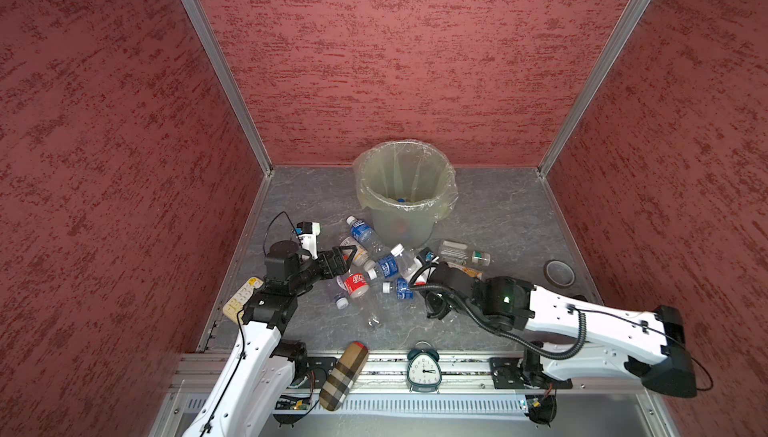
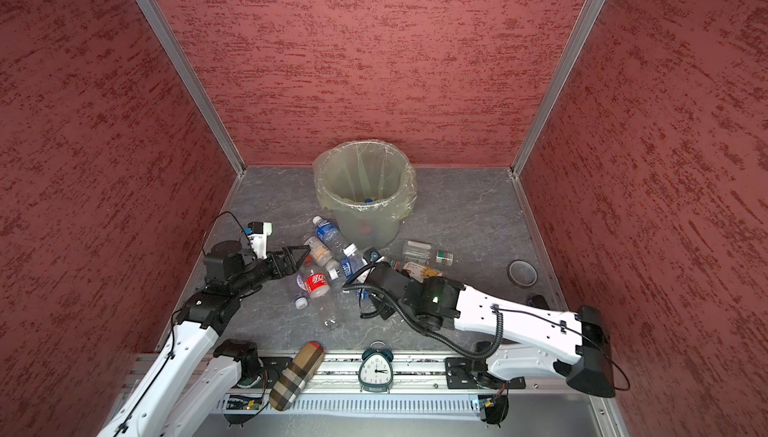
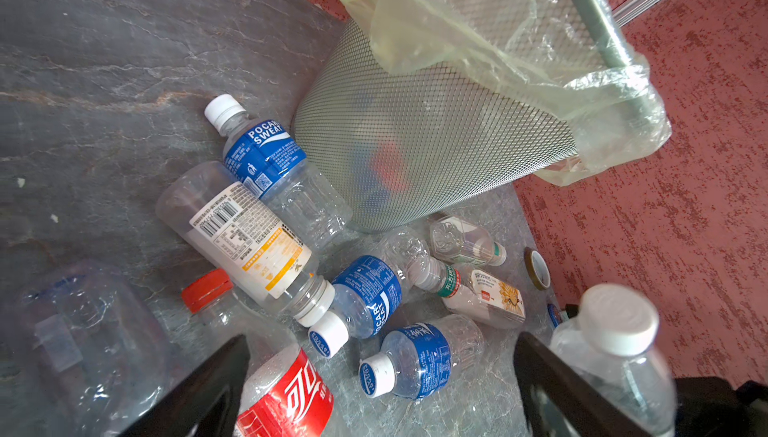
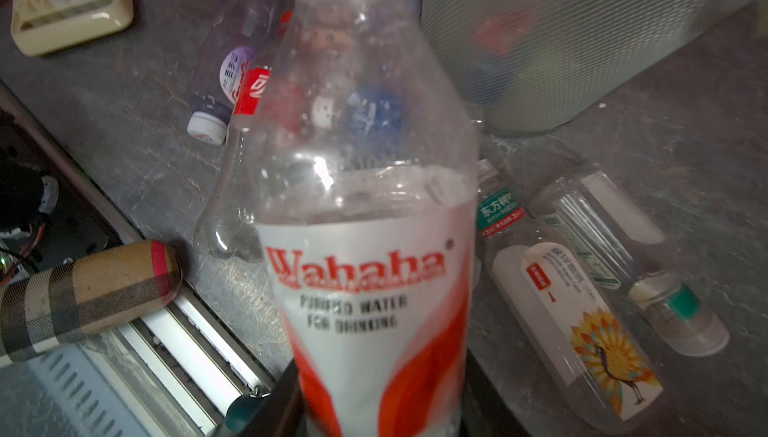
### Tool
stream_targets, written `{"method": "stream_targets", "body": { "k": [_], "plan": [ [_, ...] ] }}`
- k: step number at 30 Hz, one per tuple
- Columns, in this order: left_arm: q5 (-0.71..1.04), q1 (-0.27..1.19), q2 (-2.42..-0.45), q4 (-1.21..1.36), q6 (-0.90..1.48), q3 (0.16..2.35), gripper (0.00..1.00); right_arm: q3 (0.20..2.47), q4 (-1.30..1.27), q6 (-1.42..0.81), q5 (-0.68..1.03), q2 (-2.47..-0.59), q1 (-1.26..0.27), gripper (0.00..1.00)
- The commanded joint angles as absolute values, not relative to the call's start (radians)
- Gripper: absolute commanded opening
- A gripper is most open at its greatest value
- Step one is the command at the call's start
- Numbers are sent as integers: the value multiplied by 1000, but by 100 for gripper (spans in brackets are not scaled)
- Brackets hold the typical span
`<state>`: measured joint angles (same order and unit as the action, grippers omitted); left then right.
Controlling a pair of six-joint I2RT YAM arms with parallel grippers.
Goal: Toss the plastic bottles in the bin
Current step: 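Grasp the Wahaha bottle with the right gripper and lift it upright, then carry the Wahaha bottle over the bin and release it with the right gripper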
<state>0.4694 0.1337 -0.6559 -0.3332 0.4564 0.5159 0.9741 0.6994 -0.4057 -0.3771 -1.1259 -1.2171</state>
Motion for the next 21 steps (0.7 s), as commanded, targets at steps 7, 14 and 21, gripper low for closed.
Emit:
{"method": "stream_targets", "body": {
  "k": [7, 14, 21],
  "plan": [
    [428, 139, -611, -416, 449, 529, 99, 848, 501, -534, -723, -885, -1274, 43],
    [382, 156, -593, -440, 471, 518, 99, 811, 411, -500, -894, -800, -1369, 43],
    [352, 185, -588, -448, 490, 498, 99, 843, 270, -370, -970, -763, -1373, 42]
  ]
}}
